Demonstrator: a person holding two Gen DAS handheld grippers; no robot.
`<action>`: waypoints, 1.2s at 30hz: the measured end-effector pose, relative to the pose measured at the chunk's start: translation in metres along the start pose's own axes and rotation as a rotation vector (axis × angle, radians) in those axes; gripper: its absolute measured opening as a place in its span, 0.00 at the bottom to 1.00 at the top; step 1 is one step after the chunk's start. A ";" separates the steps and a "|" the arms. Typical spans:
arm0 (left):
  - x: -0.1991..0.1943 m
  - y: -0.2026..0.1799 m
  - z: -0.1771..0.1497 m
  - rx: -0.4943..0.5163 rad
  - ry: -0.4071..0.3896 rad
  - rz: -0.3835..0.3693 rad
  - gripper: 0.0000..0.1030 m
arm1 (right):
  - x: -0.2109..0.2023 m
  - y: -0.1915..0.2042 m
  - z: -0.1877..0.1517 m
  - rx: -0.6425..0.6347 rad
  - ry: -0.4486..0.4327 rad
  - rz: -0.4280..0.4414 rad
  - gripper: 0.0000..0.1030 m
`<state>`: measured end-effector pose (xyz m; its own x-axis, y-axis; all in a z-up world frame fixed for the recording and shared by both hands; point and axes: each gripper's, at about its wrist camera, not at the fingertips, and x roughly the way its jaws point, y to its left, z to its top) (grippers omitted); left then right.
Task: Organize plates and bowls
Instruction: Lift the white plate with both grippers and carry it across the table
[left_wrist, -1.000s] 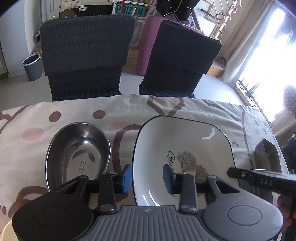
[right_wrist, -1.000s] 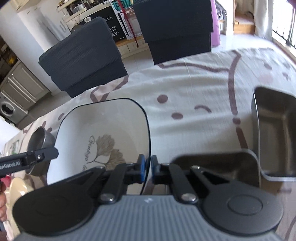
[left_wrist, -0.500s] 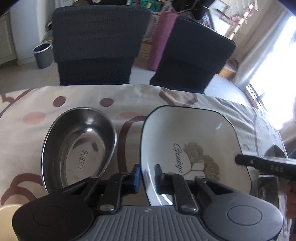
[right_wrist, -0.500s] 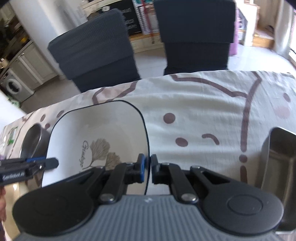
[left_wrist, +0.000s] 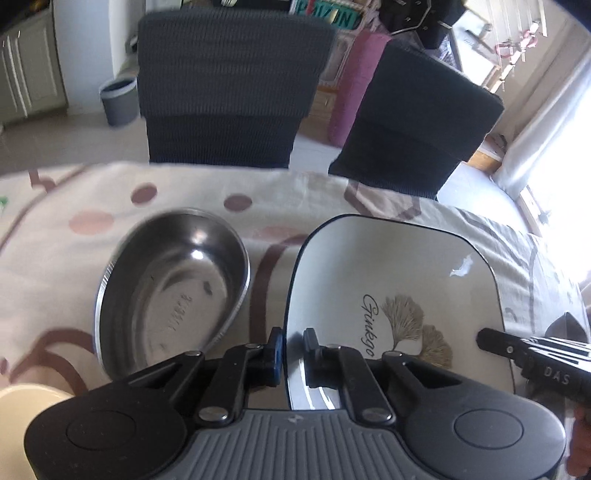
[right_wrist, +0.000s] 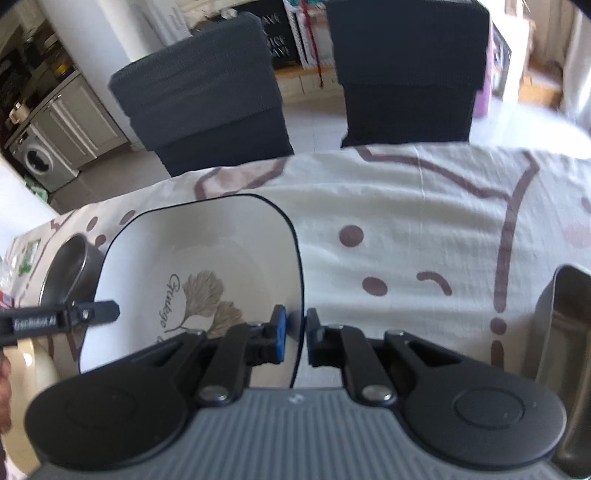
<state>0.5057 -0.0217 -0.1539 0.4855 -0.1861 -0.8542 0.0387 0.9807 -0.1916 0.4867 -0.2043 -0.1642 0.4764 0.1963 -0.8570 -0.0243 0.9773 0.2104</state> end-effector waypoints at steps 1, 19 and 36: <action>-0.005 0.000 0.000 0.007 -0.014 -0.003 0.11 | -0.002 0.002 -0.002 -0.005 -0.009 0.002 0.12; -0.189 0.006 -0.060 0.061 -0.205 -0.050 0.11 | -0.156 0.034 -0.043 -0.017 -0.202 0.123 0.11; -0.284 0.064 -0.195 0.005 -0.239 -0.011 0.11 | -0.233 0.091 -0.167 0.003 -0.153 0.206 0.11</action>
<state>0.2001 0.0821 -0.0172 0.6780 -0.1775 -0.7133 0.0488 0.9791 -0.1972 0.2265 -0.1481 -0.0244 0.5895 0.3767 -0.7146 -0.1325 0.9177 0.3745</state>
